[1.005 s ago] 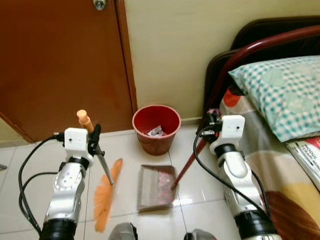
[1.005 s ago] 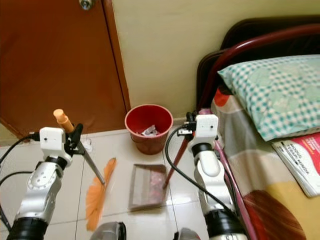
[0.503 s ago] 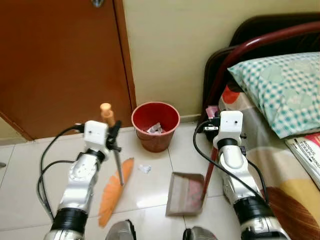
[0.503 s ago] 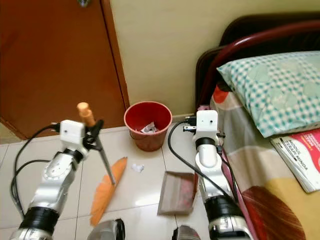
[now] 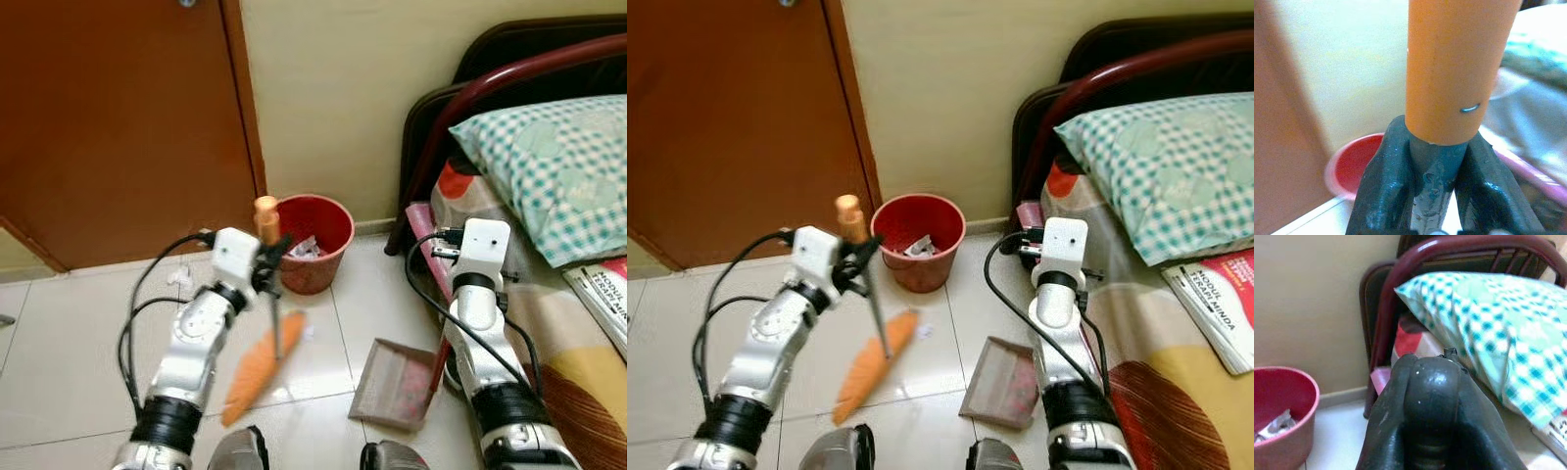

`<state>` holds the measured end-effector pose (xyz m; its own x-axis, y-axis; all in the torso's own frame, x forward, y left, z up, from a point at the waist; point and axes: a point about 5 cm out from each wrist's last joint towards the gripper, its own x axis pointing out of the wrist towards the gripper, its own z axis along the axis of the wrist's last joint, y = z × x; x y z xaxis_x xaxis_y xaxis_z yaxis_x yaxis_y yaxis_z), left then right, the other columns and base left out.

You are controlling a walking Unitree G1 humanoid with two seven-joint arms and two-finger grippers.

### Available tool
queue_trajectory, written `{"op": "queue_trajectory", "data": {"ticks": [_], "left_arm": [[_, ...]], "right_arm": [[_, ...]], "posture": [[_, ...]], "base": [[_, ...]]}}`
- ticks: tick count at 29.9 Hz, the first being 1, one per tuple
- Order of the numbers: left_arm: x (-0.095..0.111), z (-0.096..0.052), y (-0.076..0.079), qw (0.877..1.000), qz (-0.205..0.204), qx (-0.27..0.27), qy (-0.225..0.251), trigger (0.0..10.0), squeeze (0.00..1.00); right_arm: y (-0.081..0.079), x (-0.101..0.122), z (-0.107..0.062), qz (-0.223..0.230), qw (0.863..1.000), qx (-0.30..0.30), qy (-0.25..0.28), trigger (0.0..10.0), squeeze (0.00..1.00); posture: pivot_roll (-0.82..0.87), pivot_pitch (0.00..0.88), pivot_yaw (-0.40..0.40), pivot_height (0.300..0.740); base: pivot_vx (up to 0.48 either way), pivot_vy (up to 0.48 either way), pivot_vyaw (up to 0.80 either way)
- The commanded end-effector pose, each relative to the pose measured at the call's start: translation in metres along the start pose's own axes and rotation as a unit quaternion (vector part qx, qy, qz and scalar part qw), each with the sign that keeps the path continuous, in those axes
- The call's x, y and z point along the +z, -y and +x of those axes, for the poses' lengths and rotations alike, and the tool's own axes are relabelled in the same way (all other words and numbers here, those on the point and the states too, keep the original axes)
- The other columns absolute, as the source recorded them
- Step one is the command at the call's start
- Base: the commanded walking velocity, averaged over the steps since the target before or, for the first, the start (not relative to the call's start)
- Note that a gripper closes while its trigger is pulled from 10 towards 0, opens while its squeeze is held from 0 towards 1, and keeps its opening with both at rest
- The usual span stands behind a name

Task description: Sweep floor

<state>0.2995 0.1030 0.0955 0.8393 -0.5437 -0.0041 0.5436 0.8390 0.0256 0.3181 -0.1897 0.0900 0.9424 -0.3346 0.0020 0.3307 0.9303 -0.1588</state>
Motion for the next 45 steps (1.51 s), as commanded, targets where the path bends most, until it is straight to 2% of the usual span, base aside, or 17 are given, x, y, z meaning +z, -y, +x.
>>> {"op": "queue_trajectory", "data": {"ticks": [1,3,4,6,9,14,16,18,19,20,21,22,26,31,38,43,45], "left_arm": [[0.004,0.004,0.018,0.998,-0.035,-0.048,0.018,10.0,0.00],[0.005,0.001,0.036,0.992,-0.064,-0.107,0.019,10.0,0.00],[0.005,0.001,0.036,0.992,-0.064,-0.107,0.019,10.0,0.00],[0.006,-0.006,0.052,0.983,-0.087,-0.160,0.015,10.0,0.00],[0.009,-0.011,0.061,0.976,-0.103,-0.191,0.012,10.0,0.00],[0.021,-0.007,0.062,0.973,-0.139,-0.180,0.035,10.0,0.00],[0.024,0.001,0.045,0.979,-0.160,-0.111,0.054,10.0,0.00],[0.023,0.004,0.021,0.987,-0.142,-0.040,0.064,10.0,0.00],[0.026,0.001,-0.002,0.990,-0.120,0.020,0.071,10.0,0.00],[0.026,0.001,-0.002,0.990,-0.120,0.020,0.071,10.0,0.00],[0.029,-0.004,-0.023,0.990,-0.102,0.068,0.076,10.0,0.00],[0.030,-0.007,-0.034,0.989,-0.088,0.092,0.077,10.0,0.00],[0.032,-0.023,-0.063,0.984,-0.056,0.151,0.075,10.0,0.00],[0.020,-0.046,-0.081,0.975,-0.042,0.209,0.060,10.0,0.00],[0.005,-0.057,-0.081,0.976,-0.028,0.213,0.032,10.0,0.00],[-0.011,-0.076,-0.086,0.972,0.009,0.233,-0.006,10.0,0.00],[-0.017,-0.087,-0.092,0.965,0.035,0.258,-0.029,10.0,0.00]], "right_arm": [[0.000,-0.001,-0.001,0.006,1.000,-0.008,0.000,10.0,0.00],[-0.005,-0.002,-0.002,0.003,1.000,-0.006,0.000,10.0,0.00],[-0.005,-0.002,-0.002,0.003,1.000,-0.006,0.000,10.0,0.00],[-0.010,0.000,-0.001,-0.004,1.000,0.000,0.006,10.0,0.00],[-0.012,0.000,0.000,-0.001,1.000,0.000,0.003,10.0,0.00],[-0.020,0.002,0.000,0.012,1.000,0.014,0.000,10.0,0.00],[-0.026,0.004,-0.001,0.023,0.999,0.036,0.004,10.0,0.00],[-0.030,0.006,-0.002,0.028,0.998,0.052,0.007,10.0,0.00],[-0.032,0.007,-0.002,0.028,0.998,0.061,0.010,10.0,0.00],[-0.032,0.007,-0.002,0.028,0.998,0.061,0.010,10.0,0.00],[-0.034,0.006,-0.003,0.033,0.997,0.073,0.009,10.0,0.00],[-0.035,0.006,-0.004,0.034,0.996,0.078,0.008,10.0,0.00],[-0.037,0.003,-0.006,0.037,0.995,0.091,0.006,10.0,0.00],[-0.037,-0.004,-0.012,0.054,0.992,0.114,-0.002,10.0,0.00],[-0.040,0.000,-0.014,0.081,0.987,0.137,0.007,10.0,0.00],[-0.039,0.004,-0.016,0.117,0.982,0.149,0.015,10.0,0.00],[-0.038,0.009,-0.015,0.138,0.979,0.149,0.017,10.0,0.00]], "posture": [[-0.01,0.187,0.019,0.740],[0.00,0.199,0.021,0.740],[0.00,0.199,0.021,0.740],[0.01,0.210,0.022,0.740],[0.01,0.214,0.020,0.740],[0.01,0.211,0.009,0.740],[0.00,0.200,-0.001,0.740],[-0.01,0.194,-0.006,0.740],[-0.01,0.186,-0.009,0.740],[-0.01,0.186,-0.009,0.740],[0.00,0.181,-0.011,0.740],[0.00,0.171,-0.010,0.740],[0.01,0.152,-0.008,0.740],[0.01,0.123,-0.002,0.740],[0.01,0.098,0.003,0.740],[0.02,0.067,0.014,0.740],[0.02,0.065,0.016,0.740]], "base": [[0.000,0.000,0.00],[0.000,0.000,0.00],[0.000,0.000,0.00],[0.000,0.000,0.00],[0.000,0.000,0.00],[0.000,0.000,0.00],[0.000,0.000,0.00],[0.000,0.000,0.00],[0.000,0.000,0.00],[0.000,0.000,0.00],[0.000,0.000,0.00],[0.000,0.000,0.00],[0.000,0.000,0.00],[0.000,0.000,0.00],[0.000,0.000,0.00],[0.000,0.000,0.00],[0.000,0.000,0.00]]}}
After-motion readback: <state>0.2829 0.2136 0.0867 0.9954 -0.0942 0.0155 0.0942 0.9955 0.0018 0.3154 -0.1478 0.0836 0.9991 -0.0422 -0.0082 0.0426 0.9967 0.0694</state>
